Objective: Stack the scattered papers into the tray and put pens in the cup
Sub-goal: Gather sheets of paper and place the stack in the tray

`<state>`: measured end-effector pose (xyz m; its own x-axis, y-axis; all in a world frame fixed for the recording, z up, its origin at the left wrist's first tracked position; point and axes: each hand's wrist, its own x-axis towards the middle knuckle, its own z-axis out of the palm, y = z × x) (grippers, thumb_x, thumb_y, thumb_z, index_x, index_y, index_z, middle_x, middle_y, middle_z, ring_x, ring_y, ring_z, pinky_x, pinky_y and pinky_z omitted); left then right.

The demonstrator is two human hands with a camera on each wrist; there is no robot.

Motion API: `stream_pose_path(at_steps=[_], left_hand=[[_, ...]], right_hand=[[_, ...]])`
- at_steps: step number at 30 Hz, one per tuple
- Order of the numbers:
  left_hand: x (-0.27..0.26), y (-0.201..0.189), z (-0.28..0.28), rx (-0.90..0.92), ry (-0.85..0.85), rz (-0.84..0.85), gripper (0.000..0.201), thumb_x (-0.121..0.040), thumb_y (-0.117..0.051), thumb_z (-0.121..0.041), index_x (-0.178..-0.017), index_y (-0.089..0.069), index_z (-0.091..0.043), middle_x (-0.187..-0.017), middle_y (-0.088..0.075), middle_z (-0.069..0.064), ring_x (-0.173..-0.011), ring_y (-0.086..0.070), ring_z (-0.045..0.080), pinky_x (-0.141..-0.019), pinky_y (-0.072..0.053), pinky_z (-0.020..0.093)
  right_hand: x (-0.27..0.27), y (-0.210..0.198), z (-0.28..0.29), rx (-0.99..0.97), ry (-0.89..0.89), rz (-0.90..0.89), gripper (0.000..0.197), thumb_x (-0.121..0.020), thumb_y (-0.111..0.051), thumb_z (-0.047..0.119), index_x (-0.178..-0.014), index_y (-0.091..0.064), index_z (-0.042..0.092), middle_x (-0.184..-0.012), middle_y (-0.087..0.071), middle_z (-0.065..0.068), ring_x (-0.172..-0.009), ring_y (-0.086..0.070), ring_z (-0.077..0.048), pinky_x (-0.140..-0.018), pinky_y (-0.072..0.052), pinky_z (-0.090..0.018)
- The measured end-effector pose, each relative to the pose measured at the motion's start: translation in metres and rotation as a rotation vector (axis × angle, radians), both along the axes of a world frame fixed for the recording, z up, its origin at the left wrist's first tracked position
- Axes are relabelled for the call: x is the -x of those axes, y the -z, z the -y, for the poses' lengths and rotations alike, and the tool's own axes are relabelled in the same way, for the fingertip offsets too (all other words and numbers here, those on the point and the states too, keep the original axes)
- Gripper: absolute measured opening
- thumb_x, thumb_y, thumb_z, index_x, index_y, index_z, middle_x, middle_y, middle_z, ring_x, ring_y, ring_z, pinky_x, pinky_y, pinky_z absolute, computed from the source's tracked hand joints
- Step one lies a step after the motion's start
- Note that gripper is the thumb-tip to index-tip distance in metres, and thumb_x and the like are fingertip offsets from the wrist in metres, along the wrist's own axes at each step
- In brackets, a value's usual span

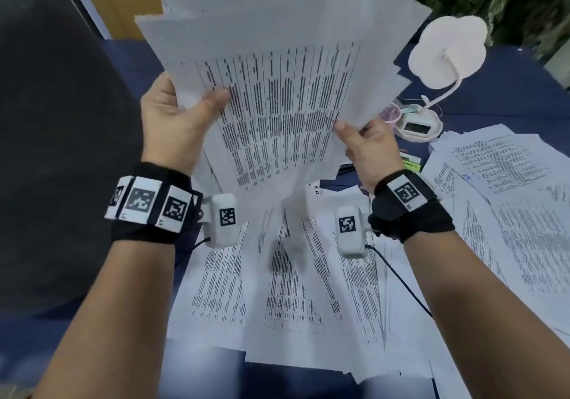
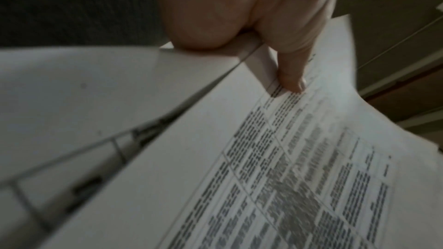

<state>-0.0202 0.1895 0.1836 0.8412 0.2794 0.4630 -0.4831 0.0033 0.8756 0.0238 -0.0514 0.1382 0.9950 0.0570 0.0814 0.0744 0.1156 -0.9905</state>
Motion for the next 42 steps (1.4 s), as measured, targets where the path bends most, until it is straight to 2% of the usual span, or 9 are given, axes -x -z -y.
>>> stream_pose_path(at_steps=[3, 9, 14, 18, 25, 29, 34, 39, 42], left_hand=[[-0.006, -0.005, 0.010, -0.049, -0.026, 0.058, 0.026, -0.083, -0.067, 0.002, -0.106, -0.056, 0.000, -0.103, -0.071, -0.001, -0.105, -0.063, 0.025, -0.094, -0.049, 0.041], [-0.010, 0.007, 0.034, -0.191, -0.083, -0.057, 0.039, -0.089, -0.063, -0.009, -0.119, -0.052, 0.013, -0.112, -0.065, 0.007, -0.106, -0.063, 0.011, -0.093, -0.050, 0.027], [-0.004, 0.058, 0.047, -0.073, -0.022, -0.331, 0.044, -0.081, -0.072, -0.013, -0.121, -0.054, -0.009, -0.116, -0.066, 0.002, -0.109, -0.063, 0.014, -0.097, -0.049, 0.033], [0.002, 0.085, 0.054, -0.002, -0.036, -0.473, 0.029, -0.080, -0.073, -0.011, -0.103, -0.060, -0.022, -0.100, -0.069, -0.007, -0.096, -0.067, 0.008, -0.092, -0.052, 0.033], [-0.002, 0.093, 0.042, 0.150, -0.126, -0.430, 0.025, -0.083, -0.069, -0.007, -0.100, -0.054, -0.018, -0.100, -0.067, 0.000, -0.089, -0.066, 0.011, -0.077, -0.053, 0.025], [-0.005, 0.098, 0.051, 0.154, -0.023, -0.544, 0.023, -0.088, -0.064, -0.016, -0.107, -0.050, -0.015, -0.107, -0.064, 0.003, -0.098, -0.063, 0.015, -0.090, -0.050, 0.035], [-0.012, 0.081, 0.080, 0.037, -0.108, -0.501, 0.056, -0.093, -0.057, -0.019, -0.143, -0.033, -0.009, -0.141, -0.048, 0.005, -0.129, -0.046, 0.014, -0.109, -0.036, 0.032], [-0.015, 0.083, 0.071, 0.053, -0.113, -0.424, 0.038, -0.088, -0.061, -0.002, -0.116, -0.046, -0.024, -0.118, -0.061, -0.002, -0.106, -0.060, 0.003, -0.091, -0.049, 0.022], [-0.013, 0.106, 0.063, -0.004, -0.071, -0.535, 0.038, -0.084, -0.066, -0.001, -0.114, -0.051, -0.020, -0.109, -0.064, 0.001, -0.102, -0.061, 0.012, -0.081, -0.049, 0.022]], right_hand=[[0.000, -0.011, 0.001, -0.067, 0.087, 0.087, 0.015, -0.086, -0.062, -0.002, -0.097, -0.058, 0.007, -0.067, -0.068, 0.014, -0.056, -0.060, 0.005, -0.058, -0.048, -0.008], [0.000, -0.014, 0.012, -0.009, 0.206, 0.155, 0.031, -0.082, -0.064, -0.005, -0.095, -0.059, 0.023, -0.085, -0.072, 0.014, -0.084, -0.066, -0.003, -0.082, -0.053, -0.024], [0.004, 0.015, 0.026, 0.143, 0.242, 0.026, 0.034, -0.076, -0.066, -0.001, -0.099, -0.058, 0.022, -0.100, -0.068, -0.003, -0.089, -0.067, -0.013, -0.086, -0.055, -0.032], [0.013, 0.035, 0.033, 0.152, 0.176, -0.056, 0.035, -0.081, -0.060, -0.008, -0.110, -0.060, 0.011, -0.106, -0.068, -0.004, -0.085, -0.066, -0.003, -0.078, -0.054, -0.020], [0.015, 0.038, 0.042, 0.099, 0.173, -0.065, 0.040, -0.079, -0.061, -0.010, -0.096, -0.059, 0.026, -0.095, -0.069, 0.003, -0.083, -0.067, -0.007, -0.083, -0.054, -0.030], [0.015, 0.039, 0.042, 0.071, 0.100, -0.138, 0.036, -0.082, -0.058, -0.010, -0.103, -0.055, 0.019, -0.109, -0.066, -0.010, -0.102, -0.063, -0.025, -0.098, -0.048, -0.043], [0.014, 0.022, 0.031, 0.102, 0.178, 0.001, 0.037, -0.089, -0.054, -0.003, -0.121, -0.049, 0.015, -0.106, -0.062, 0.007, -0.090, -0.060, 0.008, -0.085, -0.049, -0.012], [0.010, 0.022, 0.037, 0.124, 0.195, 0.026, 0.047, -0.084, -0.052, -0.011, -0.120, -0.045, 0.019, -0.107, -0.062, 0.005, -0.094, -0.061, 0.003, -0.081, -0.050, -0.011], [0.010, 0.040, 0.039, 0.203, 0.179, -0.051, 0.051, -0.081, -0.052, -0.016, -0.124, -0.044, 0.011, -0.104, -0.063, -0.002, -0.097, -0.062, -0.013, -0.091, -0.052, -0.027]])
